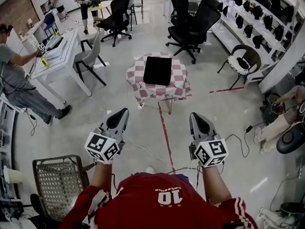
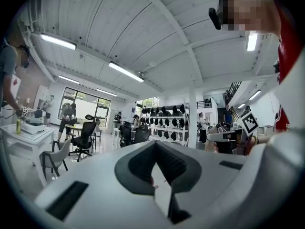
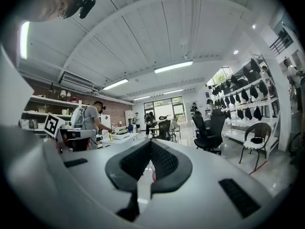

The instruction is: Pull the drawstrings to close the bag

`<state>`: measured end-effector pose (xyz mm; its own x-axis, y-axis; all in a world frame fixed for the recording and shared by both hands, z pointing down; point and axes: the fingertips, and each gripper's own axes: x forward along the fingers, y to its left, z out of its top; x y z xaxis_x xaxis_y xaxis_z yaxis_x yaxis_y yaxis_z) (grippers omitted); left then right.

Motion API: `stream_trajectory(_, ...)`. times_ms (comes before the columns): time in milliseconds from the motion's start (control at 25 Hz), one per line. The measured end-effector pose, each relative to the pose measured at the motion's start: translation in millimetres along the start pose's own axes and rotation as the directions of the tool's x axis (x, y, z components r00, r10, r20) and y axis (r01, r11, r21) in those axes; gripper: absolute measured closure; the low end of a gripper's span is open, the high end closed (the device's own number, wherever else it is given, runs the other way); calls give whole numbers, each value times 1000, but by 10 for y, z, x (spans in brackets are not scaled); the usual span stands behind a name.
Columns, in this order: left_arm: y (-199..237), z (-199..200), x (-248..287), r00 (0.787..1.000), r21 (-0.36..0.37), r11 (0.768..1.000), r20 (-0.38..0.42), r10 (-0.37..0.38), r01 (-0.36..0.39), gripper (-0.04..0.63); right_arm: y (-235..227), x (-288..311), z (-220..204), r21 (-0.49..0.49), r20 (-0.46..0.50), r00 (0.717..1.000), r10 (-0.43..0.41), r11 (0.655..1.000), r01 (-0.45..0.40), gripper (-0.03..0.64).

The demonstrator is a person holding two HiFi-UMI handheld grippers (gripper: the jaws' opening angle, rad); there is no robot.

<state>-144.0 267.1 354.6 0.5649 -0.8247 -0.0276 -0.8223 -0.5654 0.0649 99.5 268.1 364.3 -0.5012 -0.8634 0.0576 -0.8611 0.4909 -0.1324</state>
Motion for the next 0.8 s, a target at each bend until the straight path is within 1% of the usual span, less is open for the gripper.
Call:
stream_trajectory(200,166,-59,61,1000,-11,1000,-1,-10,10,589,30,77,-29,-12,-25,1000,-15,1000,14,604)
stream_trajectory(480,368,-120,268,1000,-25,999,-15,-22,22,589,-82,316,0,-19,-33,998,-46,999,45,604)
stream_trajectory(600,480,-107,372,1000,-30,999,-23,-20,19,589,-125,489,-2,7,-39,998,-40,999,41,604)
stream_trajectory(800,638,-172,608,999,-22,1000,-38,-16,15,589,-288,803,-45,9,-43,999,-25,1000,25,604)
